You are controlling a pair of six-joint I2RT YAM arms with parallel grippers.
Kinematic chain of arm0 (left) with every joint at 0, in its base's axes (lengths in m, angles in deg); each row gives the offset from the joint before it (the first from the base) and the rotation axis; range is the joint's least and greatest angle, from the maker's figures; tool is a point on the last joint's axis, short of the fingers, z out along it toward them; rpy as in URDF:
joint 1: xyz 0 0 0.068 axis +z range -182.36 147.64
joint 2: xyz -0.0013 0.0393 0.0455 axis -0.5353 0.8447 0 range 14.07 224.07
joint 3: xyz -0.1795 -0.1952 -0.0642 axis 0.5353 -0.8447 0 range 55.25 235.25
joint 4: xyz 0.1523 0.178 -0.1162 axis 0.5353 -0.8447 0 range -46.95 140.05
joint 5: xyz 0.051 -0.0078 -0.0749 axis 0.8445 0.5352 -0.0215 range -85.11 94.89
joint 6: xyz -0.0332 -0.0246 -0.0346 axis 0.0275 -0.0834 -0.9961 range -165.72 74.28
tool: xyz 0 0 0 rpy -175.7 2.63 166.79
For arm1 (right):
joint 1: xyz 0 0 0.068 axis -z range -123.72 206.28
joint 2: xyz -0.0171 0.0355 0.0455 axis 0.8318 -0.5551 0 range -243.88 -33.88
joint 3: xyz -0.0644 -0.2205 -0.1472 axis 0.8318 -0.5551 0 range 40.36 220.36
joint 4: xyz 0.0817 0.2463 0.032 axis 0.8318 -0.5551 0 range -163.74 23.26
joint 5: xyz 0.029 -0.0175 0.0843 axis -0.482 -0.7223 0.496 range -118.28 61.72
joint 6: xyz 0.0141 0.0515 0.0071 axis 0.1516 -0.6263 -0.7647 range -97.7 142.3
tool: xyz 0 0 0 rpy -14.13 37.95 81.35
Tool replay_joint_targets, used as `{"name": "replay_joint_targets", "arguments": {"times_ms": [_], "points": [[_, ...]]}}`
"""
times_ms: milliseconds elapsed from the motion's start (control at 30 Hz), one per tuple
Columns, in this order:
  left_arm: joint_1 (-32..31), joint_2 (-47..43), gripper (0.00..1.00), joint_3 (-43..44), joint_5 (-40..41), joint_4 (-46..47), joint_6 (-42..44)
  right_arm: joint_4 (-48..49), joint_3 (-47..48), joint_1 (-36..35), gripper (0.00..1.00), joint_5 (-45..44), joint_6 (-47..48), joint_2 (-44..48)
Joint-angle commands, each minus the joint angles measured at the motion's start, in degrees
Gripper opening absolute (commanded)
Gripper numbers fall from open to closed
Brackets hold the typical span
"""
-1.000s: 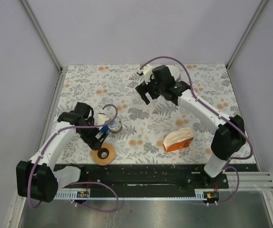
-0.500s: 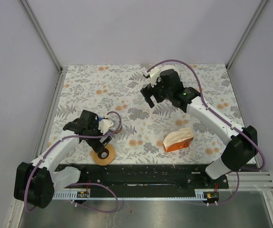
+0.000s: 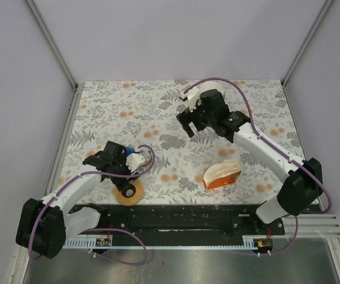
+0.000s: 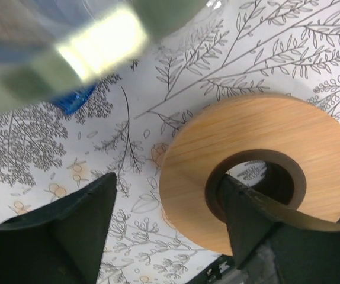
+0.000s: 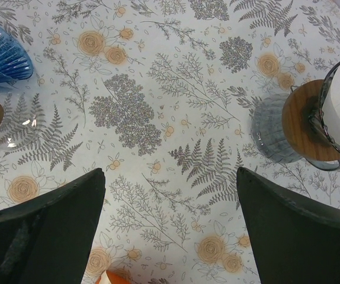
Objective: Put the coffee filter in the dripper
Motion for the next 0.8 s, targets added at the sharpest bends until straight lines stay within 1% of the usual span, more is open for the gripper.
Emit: {"name": "replay_joint_targets", "arguments": {"times_ms": [0,100,267,300,333,400,467,567,667,767], "points": [[-0.27,2.93,0.68,-1.53,3.19,0.89,0.98,2.78,-0.41,-0.33,0.99,-1.47,0.64,2.47],[-0.27,2.84,0.53,-0.30,2.05,-0.24,0.98,2.52,-0.32,-0.33,1.00,-1.56,0.55,2.56],[-0.27,-0.84,0.47,0.84,-0.59,-4.90,3.35,2.34,-0.85,-0.33,0.99,-1.74,1.08,3.35],[-0.27,-1.20,0.46,0.84,-0.50,-5.25,3.70,2.34,-0.85,-0.33,1.00,-3.04,1.08,3.35],[-0.27,-1.55,0.47,0.93,-0.33,-5.78,3.97,2.25,-0.76,-0.24,0.99,-2.97,1.08,3.26],[-0.18,-1.90,0.56,1.28,0.63,-6.75,4.14,2.34,-0.68,-0.24,1.00,-2.79,0.99,3.18],[-0.18,-1.99,0.61,1.81,1.78,-7.89,4.41,2.34,-0.59,-0.33,0.99,-2.44,0.90,3.09],[0.87,-2.08,0.66,2.25,2.05,-8.86,4.58,2.34,-0.76,-0.33,0.99,-2.18,0.90,3.18],[3.41,-0.86,0.70,1.81,3.10,-7.11,4.32,2.43,-1.11,-0.33,0.99,-2.18,1.08,3.53],[5.88,1.69,0.73,2.33,1.96,-5.61,3.45,2.34,-1.38,-0.33,0.99,-2.18,1.16,3.62]]}}
